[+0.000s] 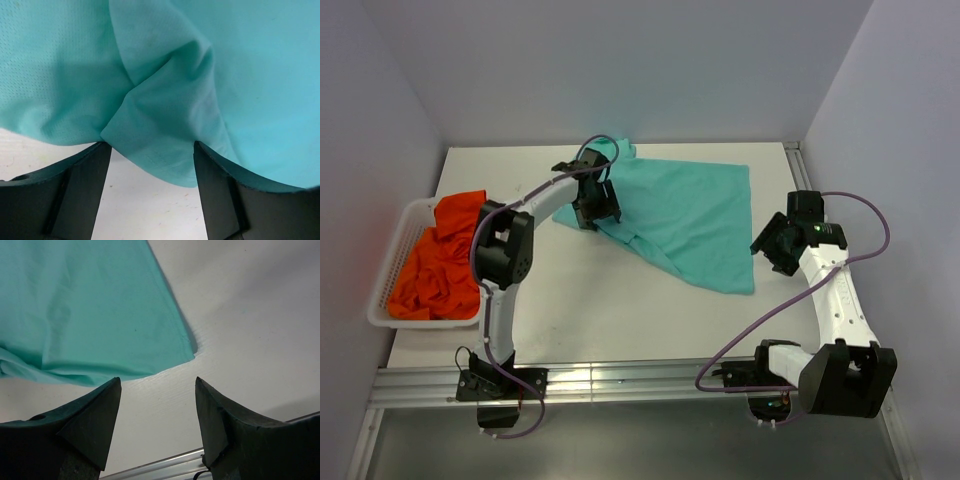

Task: Fold and stack the t-shirts
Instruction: Flatten the tshirt out

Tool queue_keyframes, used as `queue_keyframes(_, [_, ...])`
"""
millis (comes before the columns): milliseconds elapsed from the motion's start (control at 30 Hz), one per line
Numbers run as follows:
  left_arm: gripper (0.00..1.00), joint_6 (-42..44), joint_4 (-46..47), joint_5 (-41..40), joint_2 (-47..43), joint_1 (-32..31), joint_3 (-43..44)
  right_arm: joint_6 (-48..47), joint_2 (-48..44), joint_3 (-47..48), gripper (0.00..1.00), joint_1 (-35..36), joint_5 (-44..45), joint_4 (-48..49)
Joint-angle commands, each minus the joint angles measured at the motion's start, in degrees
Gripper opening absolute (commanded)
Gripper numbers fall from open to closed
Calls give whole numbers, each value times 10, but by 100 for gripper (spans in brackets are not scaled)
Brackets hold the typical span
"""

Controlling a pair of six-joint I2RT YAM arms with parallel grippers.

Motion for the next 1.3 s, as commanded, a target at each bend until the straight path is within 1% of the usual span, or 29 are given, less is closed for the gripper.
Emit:
queue_keyframes(0, [72, 14, -11, -11, 11, 1, 44, -7, -1, 0, 68, 4, 13, 1])
queue_keyframes(33, [71, 15, -16, -11, 15, 1, 54, -8, -1, -1, 68, 4, 13, 1])
queue_keyframes(233, [70, 16, -33, -9, 22, 4, 69, -10, 6, 6, 68, 4, 14, 1])
queue_keyframes(467, [72, 15, -47, -26, -32, 12, 41, -9, 9, 5, 68, 4, 19, 4])
queue_keyframes(600, [72, 23, -46, -29, -40, 19, 35, -9, 14, 4, 68, 5, 16, 6])
queue_keyframes(733, [72, 23, -50, -29, -36, 28, 50, -12, 20, 12, 68, 4, 17, 5])
queue_keyframes(1033, [70, 36, -30, -16, 17, 30, 91, -12, 21, 10, 68, 4, 15, 5])
queue_keyframes(1133, [71, 34, -16, -10, 27, 30, 91, -13, 20, 9, 68, 4, 19, 4])
queue_keyframes(1267, [70, 33, -19, -4, 45, 30, 90, -12, 20, 12, 68, 4, 20, 2])
